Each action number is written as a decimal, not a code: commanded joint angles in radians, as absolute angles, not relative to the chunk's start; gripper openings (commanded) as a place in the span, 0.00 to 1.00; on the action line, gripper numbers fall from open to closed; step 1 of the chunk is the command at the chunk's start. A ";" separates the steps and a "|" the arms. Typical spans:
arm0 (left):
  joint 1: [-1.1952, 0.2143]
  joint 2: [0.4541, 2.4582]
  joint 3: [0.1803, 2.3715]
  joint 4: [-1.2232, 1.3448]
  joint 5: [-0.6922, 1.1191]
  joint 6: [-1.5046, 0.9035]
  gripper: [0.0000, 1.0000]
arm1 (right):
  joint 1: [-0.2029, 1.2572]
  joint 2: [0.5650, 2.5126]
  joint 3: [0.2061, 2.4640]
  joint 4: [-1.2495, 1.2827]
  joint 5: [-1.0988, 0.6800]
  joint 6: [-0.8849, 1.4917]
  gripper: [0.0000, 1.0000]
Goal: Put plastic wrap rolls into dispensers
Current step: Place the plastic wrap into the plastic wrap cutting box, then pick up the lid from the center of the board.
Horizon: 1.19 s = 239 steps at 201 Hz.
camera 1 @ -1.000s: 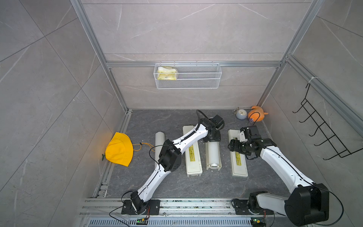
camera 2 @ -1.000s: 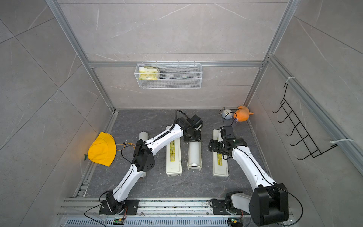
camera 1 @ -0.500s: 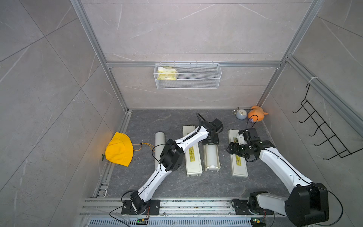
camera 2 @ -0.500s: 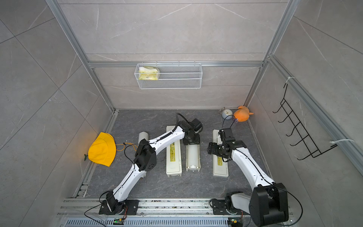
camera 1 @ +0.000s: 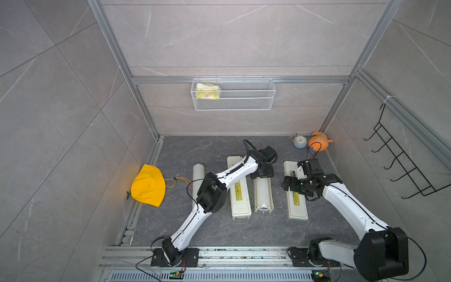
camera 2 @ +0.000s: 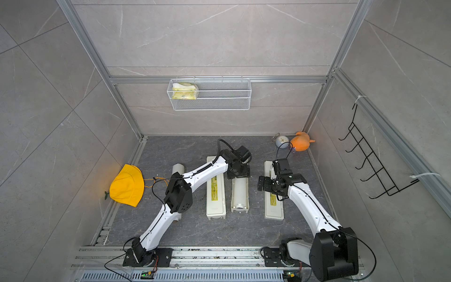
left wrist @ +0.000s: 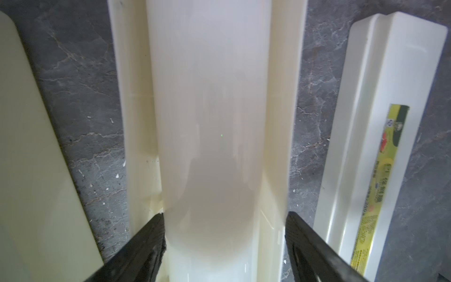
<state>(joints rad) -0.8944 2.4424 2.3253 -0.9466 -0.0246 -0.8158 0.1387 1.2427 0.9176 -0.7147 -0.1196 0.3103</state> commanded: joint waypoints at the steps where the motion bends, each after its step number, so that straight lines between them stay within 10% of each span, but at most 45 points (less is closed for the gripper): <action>1: -0.893 2.347 2.324 -0.902 -0.012 -0.819 0.80 | 0.135 1.256 0.968 -0.762 -0.030 0.285 1.00; 239: -0.732 2.027 1.912 -0.635 0.283 -0.606 0.78 | 0.061 1.715 0.974 -0.735 0.015 0.244 1.00</action>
<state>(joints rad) -0.7368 2.1017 1.9182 -0.6754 0.2417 -0.6270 0.0601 1.6360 0.9745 -0.7334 0.0196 0.2234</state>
